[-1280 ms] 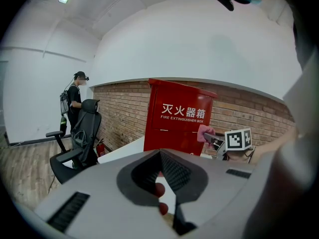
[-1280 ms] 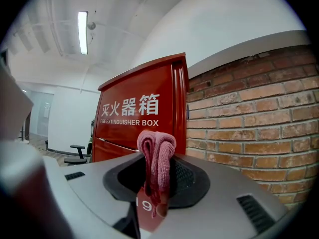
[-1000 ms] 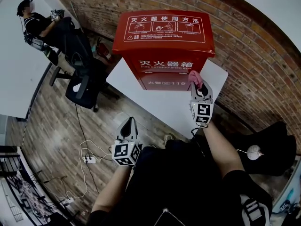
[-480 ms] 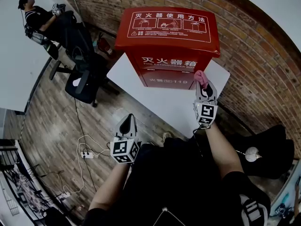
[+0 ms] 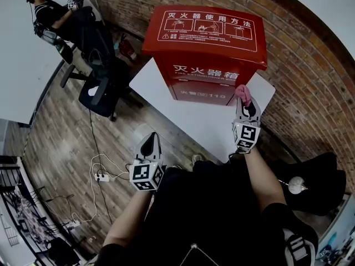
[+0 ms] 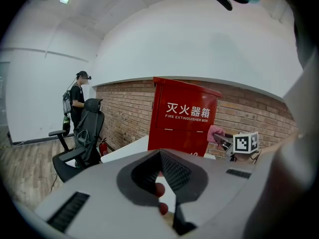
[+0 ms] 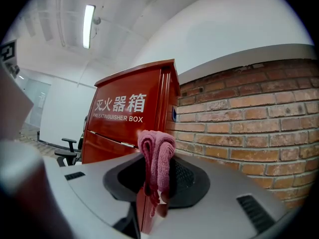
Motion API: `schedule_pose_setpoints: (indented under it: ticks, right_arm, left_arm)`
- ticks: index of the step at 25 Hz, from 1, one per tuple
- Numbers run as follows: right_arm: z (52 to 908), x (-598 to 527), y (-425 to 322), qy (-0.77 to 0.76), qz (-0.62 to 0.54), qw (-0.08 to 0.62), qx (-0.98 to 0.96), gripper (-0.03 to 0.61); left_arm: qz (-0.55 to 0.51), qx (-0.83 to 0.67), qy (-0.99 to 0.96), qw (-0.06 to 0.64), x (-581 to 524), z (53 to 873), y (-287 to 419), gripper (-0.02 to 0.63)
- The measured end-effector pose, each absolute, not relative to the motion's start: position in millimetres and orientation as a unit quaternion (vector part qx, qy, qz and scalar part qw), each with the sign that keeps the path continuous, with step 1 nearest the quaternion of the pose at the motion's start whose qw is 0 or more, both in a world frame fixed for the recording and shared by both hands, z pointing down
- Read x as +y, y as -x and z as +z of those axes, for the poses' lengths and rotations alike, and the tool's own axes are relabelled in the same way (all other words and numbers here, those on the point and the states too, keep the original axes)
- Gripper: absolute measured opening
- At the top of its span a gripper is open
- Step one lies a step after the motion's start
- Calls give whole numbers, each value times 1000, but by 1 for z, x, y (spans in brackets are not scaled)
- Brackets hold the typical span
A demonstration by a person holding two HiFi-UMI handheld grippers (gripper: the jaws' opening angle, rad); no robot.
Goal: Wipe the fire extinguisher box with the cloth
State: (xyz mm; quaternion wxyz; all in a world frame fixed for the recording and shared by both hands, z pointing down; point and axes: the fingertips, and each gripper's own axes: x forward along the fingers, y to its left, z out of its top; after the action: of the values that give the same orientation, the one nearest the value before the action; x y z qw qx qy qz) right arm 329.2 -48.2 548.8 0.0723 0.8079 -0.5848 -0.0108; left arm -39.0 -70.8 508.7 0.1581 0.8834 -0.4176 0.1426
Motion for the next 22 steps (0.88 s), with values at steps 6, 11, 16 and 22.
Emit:
schedule_pose_setpoints:
  ticks: [6, 11, 16, 22]
  right_arm:
    - [565, -47, -331, -808, -2, 80, -584, 110]
    - [588, -47, -332, -806, 20, 94, -584, 110]
    - [607, -47, -333, -805, 35, 102, -584, 110]
    - [623, -49, -331, -801, 45, 111, -587, 110]
  left_arm:
    - [143, -425, -880, 157, -72, 508, 43, 28]
    - [146, -427, -878, 158, -72, 510, 44, 28]
    - [150, -431, -876, 157, -71, 512, 46, 28]
    - [156, -433, -873, 160, -70, 516, 49, 28]
